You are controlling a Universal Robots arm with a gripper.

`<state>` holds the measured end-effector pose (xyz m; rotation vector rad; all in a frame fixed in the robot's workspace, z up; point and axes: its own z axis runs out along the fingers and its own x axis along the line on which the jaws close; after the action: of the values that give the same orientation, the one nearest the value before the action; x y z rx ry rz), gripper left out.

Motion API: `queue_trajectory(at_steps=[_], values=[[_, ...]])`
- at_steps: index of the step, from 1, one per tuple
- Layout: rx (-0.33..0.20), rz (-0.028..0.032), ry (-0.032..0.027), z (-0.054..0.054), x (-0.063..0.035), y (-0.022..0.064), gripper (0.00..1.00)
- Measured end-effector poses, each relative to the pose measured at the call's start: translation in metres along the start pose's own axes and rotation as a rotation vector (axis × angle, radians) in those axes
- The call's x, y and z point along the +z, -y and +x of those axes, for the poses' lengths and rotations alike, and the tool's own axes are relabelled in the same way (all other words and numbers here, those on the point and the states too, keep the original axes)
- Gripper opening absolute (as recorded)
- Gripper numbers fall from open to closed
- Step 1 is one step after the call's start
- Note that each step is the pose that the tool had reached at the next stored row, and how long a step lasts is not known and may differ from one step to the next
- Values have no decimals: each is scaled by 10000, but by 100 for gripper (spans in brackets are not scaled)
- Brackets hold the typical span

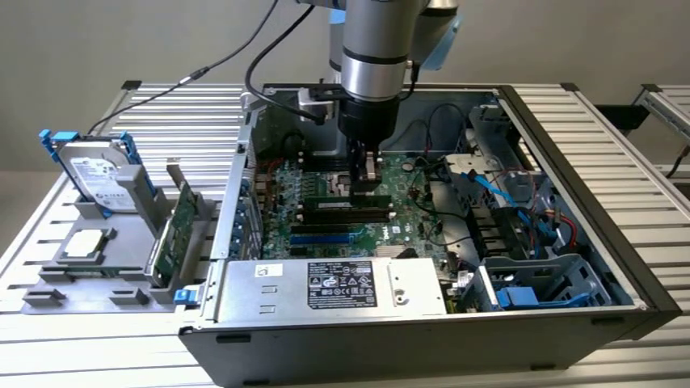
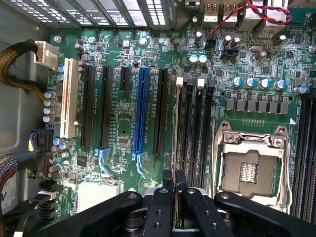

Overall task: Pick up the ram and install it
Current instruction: 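Insert the ram into the slot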

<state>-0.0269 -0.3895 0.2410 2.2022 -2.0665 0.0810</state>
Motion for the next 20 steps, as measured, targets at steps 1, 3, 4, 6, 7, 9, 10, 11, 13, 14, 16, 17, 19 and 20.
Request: queue_trajectory(at_steps=[1,3,4,6,7,9,10,11,13,14,16,17,19,20], values=[[-1,0,1,0,5,-1,13],[1,-1,1,-2,18,-3,13],[0,-1,1,-3,25,-4,13],[1,-1,0,-5,36,-4,13],[5,-1,0,-5,41,-4,13],[14,-3,0,-5,49,-5,13],[20,-3,1,-5,54,-5,13],[25,-4,0,-4,58,-4,13],[38,-6,1,-1,66,-4,13],[43,-6,2,1,70,-4,13],[56,-7,5,3,77,-3,13],[64,-8,4,5,78,-4,13],[81,-11,4,9,82,-4,13],[90,-11,5,11,83,-4,13]])
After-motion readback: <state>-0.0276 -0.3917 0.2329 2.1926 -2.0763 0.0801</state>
